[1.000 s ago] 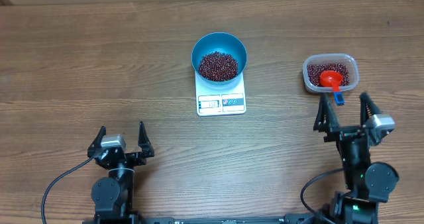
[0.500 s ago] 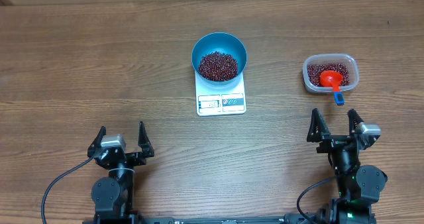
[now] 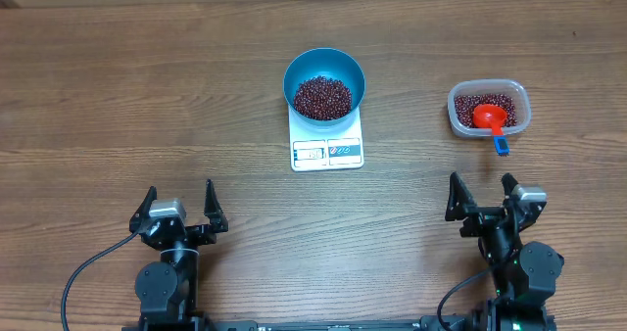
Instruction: Scoop item into bowl and weigh 150g on scale
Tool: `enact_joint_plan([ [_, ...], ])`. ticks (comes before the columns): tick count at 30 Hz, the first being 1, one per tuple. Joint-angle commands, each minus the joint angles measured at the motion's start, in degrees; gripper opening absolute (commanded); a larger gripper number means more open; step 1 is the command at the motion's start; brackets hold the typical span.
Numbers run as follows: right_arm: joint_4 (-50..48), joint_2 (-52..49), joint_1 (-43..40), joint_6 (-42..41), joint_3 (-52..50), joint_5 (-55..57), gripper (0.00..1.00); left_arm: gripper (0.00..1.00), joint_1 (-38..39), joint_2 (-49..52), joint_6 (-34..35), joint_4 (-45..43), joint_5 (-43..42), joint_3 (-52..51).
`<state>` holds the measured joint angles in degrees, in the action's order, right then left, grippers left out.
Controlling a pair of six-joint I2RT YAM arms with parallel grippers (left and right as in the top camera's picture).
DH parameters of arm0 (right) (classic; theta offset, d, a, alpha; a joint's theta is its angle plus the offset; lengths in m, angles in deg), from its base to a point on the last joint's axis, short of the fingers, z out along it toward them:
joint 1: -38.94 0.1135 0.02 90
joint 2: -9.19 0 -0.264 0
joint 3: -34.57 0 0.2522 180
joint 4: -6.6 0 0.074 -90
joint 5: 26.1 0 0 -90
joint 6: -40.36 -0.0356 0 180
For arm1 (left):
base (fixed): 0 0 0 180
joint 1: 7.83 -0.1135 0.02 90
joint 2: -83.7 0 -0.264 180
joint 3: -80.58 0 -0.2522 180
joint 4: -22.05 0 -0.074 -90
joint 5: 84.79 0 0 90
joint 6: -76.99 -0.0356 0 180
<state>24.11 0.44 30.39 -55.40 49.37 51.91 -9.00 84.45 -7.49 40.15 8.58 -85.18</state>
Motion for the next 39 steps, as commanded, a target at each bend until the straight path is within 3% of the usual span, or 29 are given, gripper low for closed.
enact_joint_plan([
  [1, 0.2, 3.19, 0.59, 1.33, -0.59, 1.95, 1.0, 1.0, -0.42, -0.5, -1.27, -0.07, -0.42, -0.17],
  [16, 0.33, 8.7, 1.38, 1.6, -0.59, 3.65, 1.0, 1.0, -0.42, -0.5, -1.27, -0.07, -0.42, -0.17],
  [26, 0.42, 8.63, 1.44, 6.12, -0.59, 3.39, 1.0, 0.99, -0.42, -0.5, -1.27, -0.07, -0.42, -0.17],
  [39, 0.31, 8.63, 1.42, 6.05, -0.59, 3.39, 1.0, 1.0, -0.42, -0.5, -1.27, -0.07, -0.42, -0.17],
])
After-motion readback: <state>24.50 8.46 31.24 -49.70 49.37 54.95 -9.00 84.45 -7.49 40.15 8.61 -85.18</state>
